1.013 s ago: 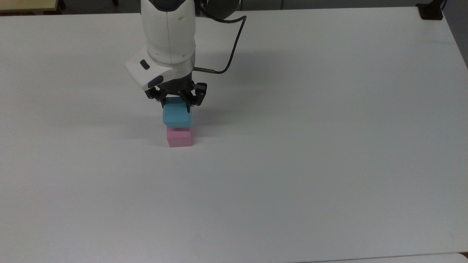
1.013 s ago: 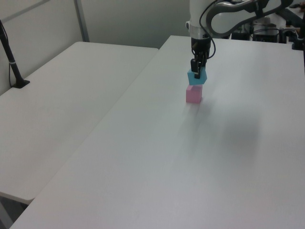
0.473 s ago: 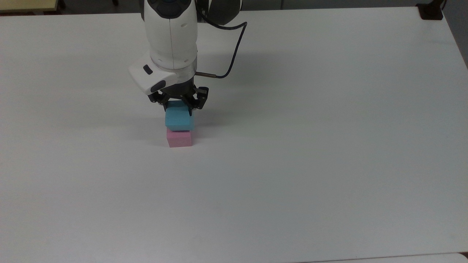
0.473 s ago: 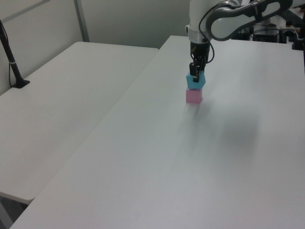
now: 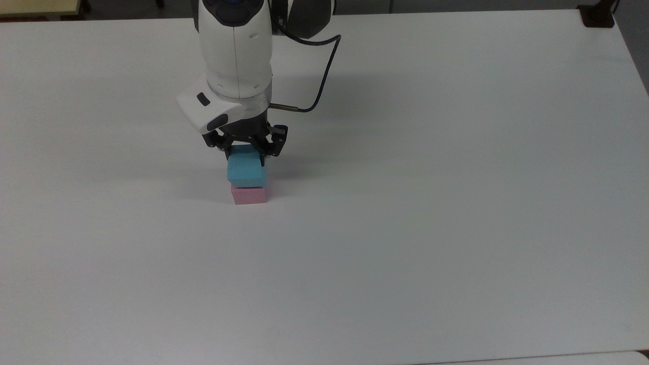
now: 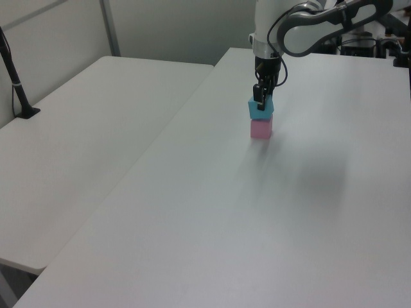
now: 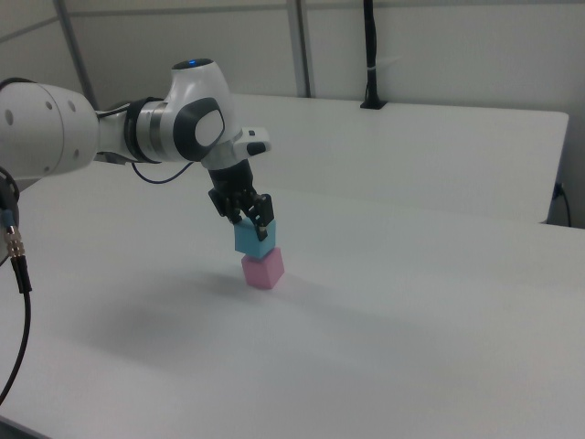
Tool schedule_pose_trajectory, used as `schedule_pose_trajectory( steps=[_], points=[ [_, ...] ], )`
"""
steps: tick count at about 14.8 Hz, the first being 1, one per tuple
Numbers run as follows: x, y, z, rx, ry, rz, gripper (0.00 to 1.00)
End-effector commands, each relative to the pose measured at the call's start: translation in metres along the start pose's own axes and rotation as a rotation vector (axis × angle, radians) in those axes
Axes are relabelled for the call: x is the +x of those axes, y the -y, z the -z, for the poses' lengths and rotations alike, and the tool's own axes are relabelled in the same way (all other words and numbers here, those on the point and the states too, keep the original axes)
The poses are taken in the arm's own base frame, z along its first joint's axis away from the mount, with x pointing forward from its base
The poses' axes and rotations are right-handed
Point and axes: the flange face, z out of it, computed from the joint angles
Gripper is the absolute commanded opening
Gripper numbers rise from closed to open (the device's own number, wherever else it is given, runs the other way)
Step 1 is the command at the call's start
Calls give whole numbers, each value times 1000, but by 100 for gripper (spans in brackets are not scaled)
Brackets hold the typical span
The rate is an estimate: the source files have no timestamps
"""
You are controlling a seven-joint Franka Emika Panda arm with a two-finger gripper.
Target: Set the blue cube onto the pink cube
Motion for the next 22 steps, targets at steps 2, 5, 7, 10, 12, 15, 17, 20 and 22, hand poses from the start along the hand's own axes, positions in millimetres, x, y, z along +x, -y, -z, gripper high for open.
schedule_pose_trajectory(
  steps=[2,5,7,10,12,15,17,20,22],
  points=[
    [-2,-3,-8,-45,-19,5,98],
    [-2,-5,-11,-46,-12,1,100],
    [-2,-6,-11,-46,-12,-1,100],
    [-1,-15,21,-40,-35,-28,100],
    [-7,-31,52,-36,-4,-69,100],
    [-23,-48,115,5,17,-129,100],
    [-38,-51,144,-10,25,-138,100],
    [-65,-76,182,-8,43,-194,100],
    [-79,-86,200,48,57,-233,100]
  ],
)
